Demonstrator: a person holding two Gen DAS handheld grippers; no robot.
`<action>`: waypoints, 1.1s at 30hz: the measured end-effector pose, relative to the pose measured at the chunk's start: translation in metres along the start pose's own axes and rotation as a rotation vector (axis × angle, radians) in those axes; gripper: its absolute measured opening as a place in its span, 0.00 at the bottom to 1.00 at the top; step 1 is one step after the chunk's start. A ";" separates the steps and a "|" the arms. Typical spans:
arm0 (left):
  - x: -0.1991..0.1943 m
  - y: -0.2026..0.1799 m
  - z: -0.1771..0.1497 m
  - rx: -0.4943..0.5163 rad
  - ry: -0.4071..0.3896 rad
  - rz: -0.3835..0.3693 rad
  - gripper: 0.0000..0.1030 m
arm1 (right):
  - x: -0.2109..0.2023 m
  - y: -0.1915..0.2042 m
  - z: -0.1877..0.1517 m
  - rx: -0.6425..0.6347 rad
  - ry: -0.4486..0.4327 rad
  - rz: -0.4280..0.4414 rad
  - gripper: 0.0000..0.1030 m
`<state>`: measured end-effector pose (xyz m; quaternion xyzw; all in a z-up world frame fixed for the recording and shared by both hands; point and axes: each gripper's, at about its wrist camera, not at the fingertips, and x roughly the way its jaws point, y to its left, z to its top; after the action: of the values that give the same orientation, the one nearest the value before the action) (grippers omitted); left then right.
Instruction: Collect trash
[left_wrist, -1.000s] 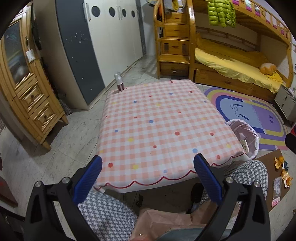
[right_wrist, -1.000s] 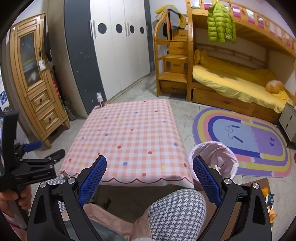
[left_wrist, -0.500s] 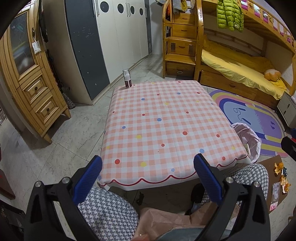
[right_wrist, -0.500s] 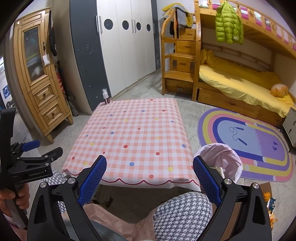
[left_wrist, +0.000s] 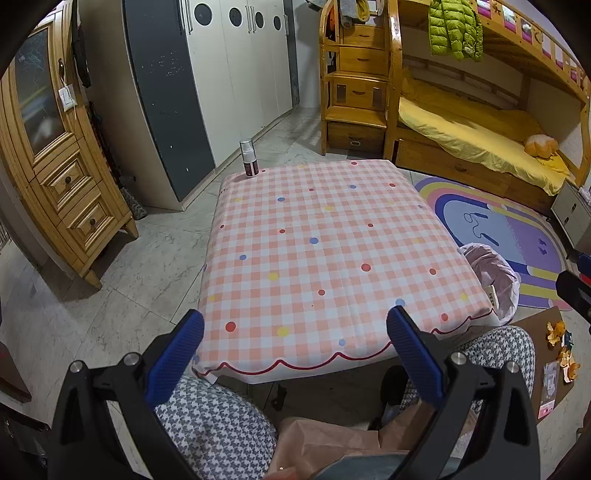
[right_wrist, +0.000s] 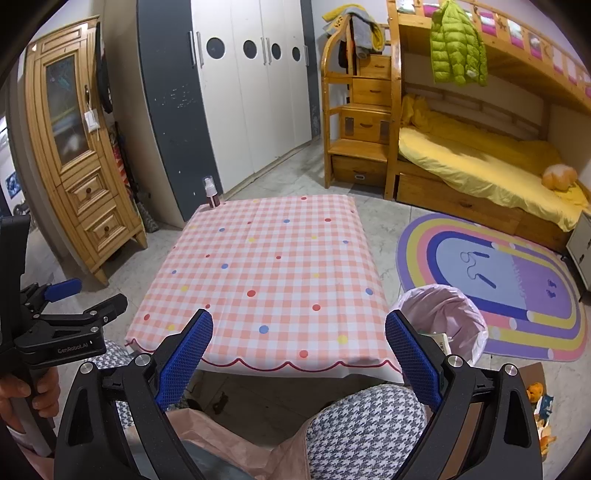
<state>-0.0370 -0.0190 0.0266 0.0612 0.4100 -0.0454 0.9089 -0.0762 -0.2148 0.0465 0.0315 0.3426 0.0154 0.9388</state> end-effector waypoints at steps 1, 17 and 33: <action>0.000 0.000 0.000 0.000 0.000 0.000 0.93 | 0.000 0.000 -0.001 0.001 0.000 0.000 0.91; 0.002 0.000 0.000 -0.007 0.008 0.000 0.93 | 0.002 0.001 -0.002 -0.005 0.006 0.004 0.91; 0.003 0.002 -0.001 -0.012 0.012 0.000 0.93 | 0.005 -0.001 -0.003 -0.001 0.016 0.013 0.91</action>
<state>-0.0357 -0.0172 0.0237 0.0558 0.4157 -0.0427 0.9068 -0.0746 -0.2155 0.0407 0.0329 0.3497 0.0219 0.9360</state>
